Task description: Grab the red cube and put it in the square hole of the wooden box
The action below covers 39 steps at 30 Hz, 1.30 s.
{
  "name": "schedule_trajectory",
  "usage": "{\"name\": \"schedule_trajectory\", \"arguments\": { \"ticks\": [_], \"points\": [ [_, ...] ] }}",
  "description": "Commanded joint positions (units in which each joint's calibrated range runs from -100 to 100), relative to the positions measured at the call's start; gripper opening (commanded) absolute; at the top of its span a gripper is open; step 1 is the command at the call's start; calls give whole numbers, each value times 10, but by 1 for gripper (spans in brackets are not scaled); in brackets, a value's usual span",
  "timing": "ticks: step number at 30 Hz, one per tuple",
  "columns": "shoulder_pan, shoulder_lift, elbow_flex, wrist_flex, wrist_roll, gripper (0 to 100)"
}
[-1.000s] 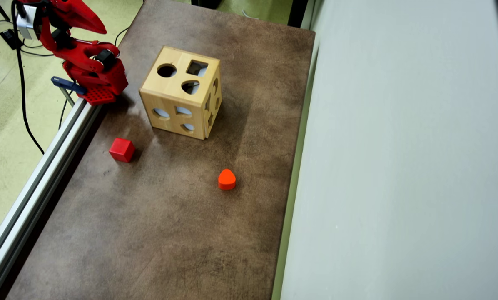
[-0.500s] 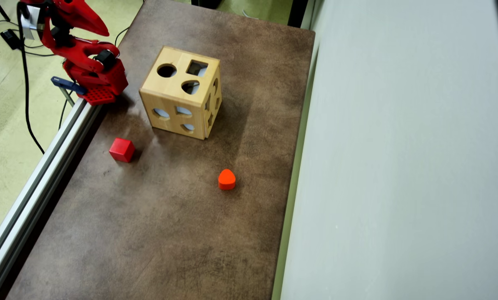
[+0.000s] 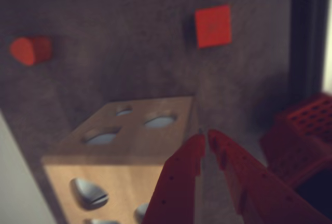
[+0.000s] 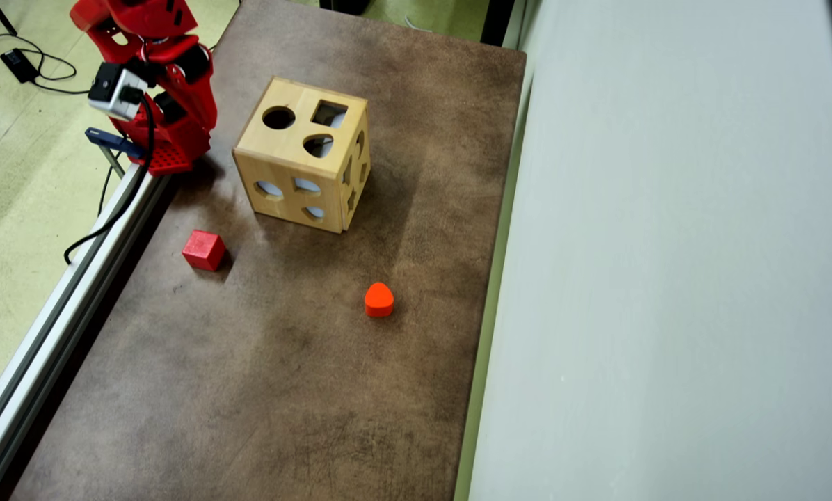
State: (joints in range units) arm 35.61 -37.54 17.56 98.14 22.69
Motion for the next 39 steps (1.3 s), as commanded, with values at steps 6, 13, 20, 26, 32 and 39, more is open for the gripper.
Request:
{"name": "schedule_trajectory", "arguments": {
  "ticks": [6, 13, 20, 26, 32, 39],
  "points": [
    [129, 40, 86, -43, 133, 2],
    [139, 37, 294, -278, 142, 2],
    [139, 45, 405, -425, 142, 2],
    [134, 64, 439, -500, 138, 2],
    [133, 141, 418, -514, 137, 2],
    [130, 151, 399, -514, 137, 2]
  ]
}}
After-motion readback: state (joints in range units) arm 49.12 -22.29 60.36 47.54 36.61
